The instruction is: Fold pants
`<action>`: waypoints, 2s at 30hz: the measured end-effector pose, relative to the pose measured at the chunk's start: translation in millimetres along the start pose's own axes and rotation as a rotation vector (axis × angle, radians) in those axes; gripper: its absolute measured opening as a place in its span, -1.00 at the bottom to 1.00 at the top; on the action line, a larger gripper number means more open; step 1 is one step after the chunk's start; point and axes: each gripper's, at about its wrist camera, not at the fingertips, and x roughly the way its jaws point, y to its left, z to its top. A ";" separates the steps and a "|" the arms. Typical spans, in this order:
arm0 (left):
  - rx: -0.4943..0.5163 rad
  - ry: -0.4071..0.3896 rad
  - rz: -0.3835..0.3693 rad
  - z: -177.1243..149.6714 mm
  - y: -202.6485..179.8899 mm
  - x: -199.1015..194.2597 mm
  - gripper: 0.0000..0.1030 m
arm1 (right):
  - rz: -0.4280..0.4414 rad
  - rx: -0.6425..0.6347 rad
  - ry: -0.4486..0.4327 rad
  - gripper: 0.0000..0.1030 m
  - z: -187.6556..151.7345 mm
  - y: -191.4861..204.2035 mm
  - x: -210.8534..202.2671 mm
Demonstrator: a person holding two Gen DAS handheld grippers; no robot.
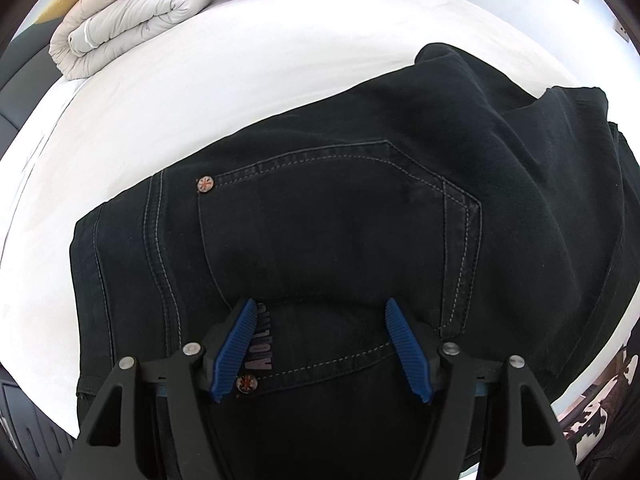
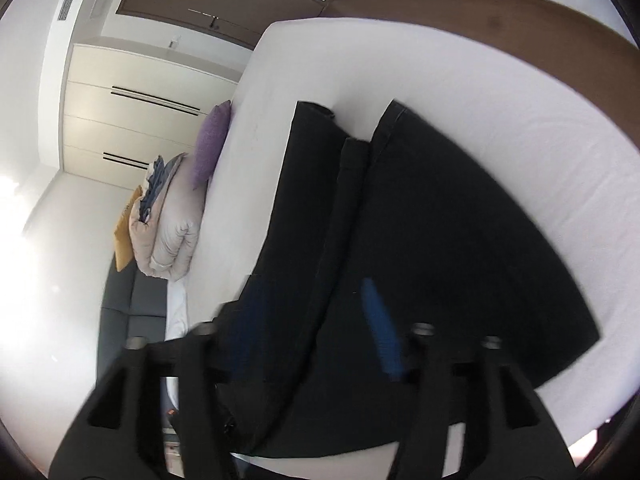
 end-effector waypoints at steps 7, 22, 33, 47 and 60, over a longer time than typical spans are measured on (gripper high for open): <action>-0.003 -0.007 -0.001 0.8 0.0 1.3 0.38 | 0.018 0.083 -0.008 0.47 18.1 -12.5 71.3; -0.005 -0.040 -0.014 -14.7 9.1 5.1 0.40 | -0.068 0.122 -0.071 -0.95 60.9 -29.2 133.8; -0.001 -0.030 -0.009 -15.7 8.3 6.4 0.41 | -0.101 0.034 -0.200 -0.96 38.1 9.0 13.1; -0.006 -0.006 0.000 -3.5 -1.4 6.2 0.42 | -0.069 0.192 -0.181 -0.92 12.0 -63.0 5.6; -0.004 0.022 0.006 6.4 1.6 7.6 0.69 | -0.118 0.179 -0.162 -0.96 -1.5 -75.9 -0.1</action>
